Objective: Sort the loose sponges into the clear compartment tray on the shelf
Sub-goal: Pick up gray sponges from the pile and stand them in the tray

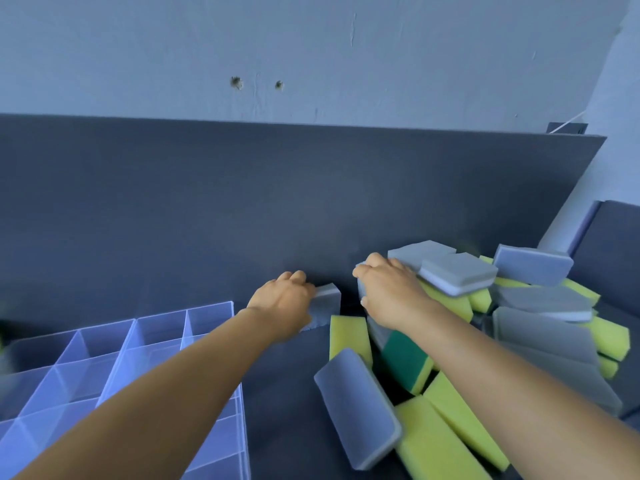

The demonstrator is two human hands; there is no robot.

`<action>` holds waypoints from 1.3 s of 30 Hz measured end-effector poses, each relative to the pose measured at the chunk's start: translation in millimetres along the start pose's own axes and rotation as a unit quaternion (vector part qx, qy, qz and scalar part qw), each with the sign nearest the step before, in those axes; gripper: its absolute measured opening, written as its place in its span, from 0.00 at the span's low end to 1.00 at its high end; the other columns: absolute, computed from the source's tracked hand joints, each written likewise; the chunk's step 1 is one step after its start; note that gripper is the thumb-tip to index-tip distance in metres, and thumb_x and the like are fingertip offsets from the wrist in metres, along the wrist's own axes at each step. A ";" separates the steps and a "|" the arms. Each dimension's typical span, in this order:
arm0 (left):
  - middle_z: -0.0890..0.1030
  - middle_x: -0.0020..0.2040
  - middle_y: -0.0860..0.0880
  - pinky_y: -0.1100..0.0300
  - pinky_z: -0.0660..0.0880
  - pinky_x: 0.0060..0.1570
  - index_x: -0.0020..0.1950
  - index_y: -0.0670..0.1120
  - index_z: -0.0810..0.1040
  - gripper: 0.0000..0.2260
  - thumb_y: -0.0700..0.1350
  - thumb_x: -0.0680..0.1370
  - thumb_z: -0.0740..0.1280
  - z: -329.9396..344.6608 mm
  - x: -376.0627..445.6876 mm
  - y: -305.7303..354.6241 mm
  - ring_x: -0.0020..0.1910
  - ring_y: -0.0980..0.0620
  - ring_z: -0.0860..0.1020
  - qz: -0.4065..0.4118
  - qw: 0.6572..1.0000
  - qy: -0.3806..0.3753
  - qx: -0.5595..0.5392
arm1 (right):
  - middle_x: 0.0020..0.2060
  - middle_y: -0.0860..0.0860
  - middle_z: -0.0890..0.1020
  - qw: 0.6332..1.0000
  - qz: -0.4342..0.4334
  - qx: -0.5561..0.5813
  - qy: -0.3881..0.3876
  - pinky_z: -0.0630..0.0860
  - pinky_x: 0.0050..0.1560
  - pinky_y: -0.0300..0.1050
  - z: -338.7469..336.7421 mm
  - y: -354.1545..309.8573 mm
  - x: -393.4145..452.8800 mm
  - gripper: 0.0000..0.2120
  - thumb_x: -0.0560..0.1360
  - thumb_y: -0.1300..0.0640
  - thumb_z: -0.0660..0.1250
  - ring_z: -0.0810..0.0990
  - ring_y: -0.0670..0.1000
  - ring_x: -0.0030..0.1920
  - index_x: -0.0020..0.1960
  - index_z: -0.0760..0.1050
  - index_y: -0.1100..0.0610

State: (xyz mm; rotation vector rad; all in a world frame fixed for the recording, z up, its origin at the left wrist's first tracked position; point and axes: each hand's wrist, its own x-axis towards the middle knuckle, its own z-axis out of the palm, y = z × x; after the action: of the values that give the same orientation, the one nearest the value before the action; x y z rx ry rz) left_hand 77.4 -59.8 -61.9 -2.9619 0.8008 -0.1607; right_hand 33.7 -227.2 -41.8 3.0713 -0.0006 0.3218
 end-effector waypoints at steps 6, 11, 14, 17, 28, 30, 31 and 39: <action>0.76 0.57 0.45 0.55 0.67 0.41 0.60 0.43 0.68 0.13 0.40 0.76 0.63 -4.7 -7.1 -1.6 0.53 0.45 0.73 -0.040 0.998 -0.015 -0.045 | 0.59 0.53 0.67 0.997 0.008 0.075 0.009 0.75 0.51 0.50 5.3 -4.3 1.7 0.14 0.73 0.67 0.62 0.71 0.57 0.52 0.56 0.73 0.55; 0.72 0.63 0.47 0.54 0.72 0.47 0.71 0.47 0.61 0.24 0.43 0.76 0.63 -14.4 -21.3 -12.9 0.60 0.45 0.71 -0.044 0.990 0.053 -0.121 | 0.58 0.50 0.67 0.988 0.006 0.131 0.080 0.67 0.41 0.44 -7.1 -7.2 -3.8 0.13 0.73 0.67 0.57 0.69 0.54 0.48 0.53 0.72 0.55; 0.70 0.62 0.47 0.52 0.74 0.51 0.75 0.50 0.57 0.28 0.45 0.76 0.62 -30.4 -35.2 -20.8 0.59 0.44 0.72 -0.051 0.983 0.106 -0.139 | 0.60 0.49 0.69 0.977 -0.004 0.169 0.130 0.63 0.43 0.42 -22.0 -15.0 -6.8 0.12 0.73 0.66 0.57 0.68 0.53 0.50 0.54 0.70 0.55; 0.69 0.57 0.47 0.54 0.71 0.44 0.71 0.49 0.61 0.24 0.45 0.75 0.62 -46.9 -53.9 -28.9 0.49 0.46 0.70 -0.070 0.975 0.152 -0.147 | 0.60 0.53 0.72 0.963 -0.018 0.215 0.161 0.64 0.47 0.45 -37.1 -31.4 -8.5 0.13 0.74 0.64 0.59 0.70 0.57 0.57 0.57 0.68 0.56; 0.69 0.46 0.51 0.58 0.60 0.31 0.49 0.47 0.61 0.12 0.44 0.74 0.64 -81.8 -167.5 -92.5 0.41 0.47 0.68 -0.184 0.928 0.288 -0.151 | 0.57 0.51 0.70 0.919 -0.079 0.341 0.180 0.71 0.47 0.48 -83.1 -134.7 -40.1 0.19 0.74 0.60 0.59 0.74 0.58 0.49 0.64 0.65 0.50; 0.69 0.48 0.51 0.56 0.62 0.33 0.48 0.47 0.60 0.13 0.44 0.74 0.65 -85.9 -193.1 -110.8 0.40 0.46 0.68 -0.209 0.914 0.309 -0.159 | 0.57 0.50 0.69 0.918 -0.098 0.346 0.169 0.71 0.47 0.47 -89.5 -164.4 -48.3 0.19 0.74 0.60 0.59 0.74 0.56 0.48 0.64 0.66 0.50; 0.69 0.48 0.50 0.56 0.63 0.34 0.48 0.47 0.60 0.14 0.45 0.74 0.66 -87.6 -206.3 -119.9 0.40 0.46 0.68 -0.215 0.910 0.314 -0.163 | 0.57 0.49 0.69 0.916 -0.113 0.350 0.161 0.71 0.46 0.46 -92.1 -181.3 -53.0 0.20 0.74 0.60 0.59 0.74 0.55 0.48 0.65 0.66 0.50; 0.70 0.51 0.54 0.56 0.70 0.41 0.57 0.48 0.66 0.19 0.55 0.73 0.68 -88.6 -319.4 -200.2 0.44 0.49 0.74 -0.197 0.932 0.237 -0.189 | 0.56 0.49 0.70 0.896 -0.179 0.385 0.130 0.71 0.47 0.44 -104.7 -319.3 -86.4 0.20 0.74 0.60 0.59 0.74 0.53 0.47 0.65 0.70 0.49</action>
State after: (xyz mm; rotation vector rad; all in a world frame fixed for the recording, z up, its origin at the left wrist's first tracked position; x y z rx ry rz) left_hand -107.7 270.7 18.5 -3.4742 0.2635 -0.8652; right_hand -70.6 96.8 25.6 3.6198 0.9029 0.8875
